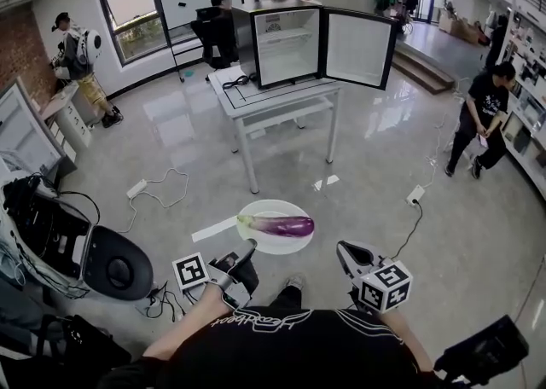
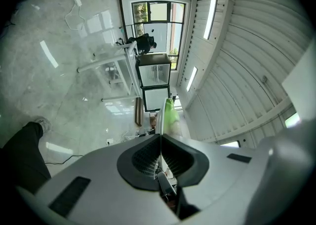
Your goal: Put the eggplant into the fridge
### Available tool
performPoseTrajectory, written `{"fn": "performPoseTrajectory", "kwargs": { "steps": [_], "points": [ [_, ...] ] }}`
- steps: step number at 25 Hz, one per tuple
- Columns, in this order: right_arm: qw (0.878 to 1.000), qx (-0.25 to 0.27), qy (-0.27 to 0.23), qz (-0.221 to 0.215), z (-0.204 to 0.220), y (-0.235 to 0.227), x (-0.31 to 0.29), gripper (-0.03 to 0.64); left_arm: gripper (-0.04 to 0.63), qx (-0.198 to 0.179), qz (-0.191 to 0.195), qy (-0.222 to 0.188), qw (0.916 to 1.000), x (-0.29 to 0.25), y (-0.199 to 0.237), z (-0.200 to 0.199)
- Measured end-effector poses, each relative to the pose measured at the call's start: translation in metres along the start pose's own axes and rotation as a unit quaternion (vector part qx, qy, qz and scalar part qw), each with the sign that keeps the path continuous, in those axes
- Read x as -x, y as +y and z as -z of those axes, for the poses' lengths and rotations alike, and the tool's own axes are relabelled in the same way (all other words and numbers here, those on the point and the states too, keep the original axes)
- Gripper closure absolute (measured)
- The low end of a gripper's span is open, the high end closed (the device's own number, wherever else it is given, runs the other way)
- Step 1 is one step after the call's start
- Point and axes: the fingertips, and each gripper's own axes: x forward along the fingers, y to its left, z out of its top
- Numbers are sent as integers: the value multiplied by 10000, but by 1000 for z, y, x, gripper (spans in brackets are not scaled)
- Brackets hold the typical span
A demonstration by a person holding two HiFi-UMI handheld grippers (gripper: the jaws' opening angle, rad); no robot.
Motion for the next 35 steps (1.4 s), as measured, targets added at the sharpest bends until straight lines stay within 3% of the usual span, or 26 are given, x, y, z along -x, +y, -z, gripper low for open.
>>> {"fn": "performPoseTrajectory", "kwargs": {
  "steps": [7, 14, 24, 35],
  "points": [
    [9993, -341, -37, -134, -1, -1, -8, 612, 578, 63, -15, 35, 10000, -3, 1, -4],
    [9998, -106, -73, -138, -5, -1, -10, 612, 578, 94, -47, 30, 9999, -8, 0, -7],
    [9996, -254, -98, -21, -7, -28, -24, 612, 578, 180, -47, 136, 9997, -36, 10, -15],
    [9989, -455, 83, 74, -20, -71, -80, 612, 578, 339, -94, 209, 9992, -87, 22, -63]
  ]
}}
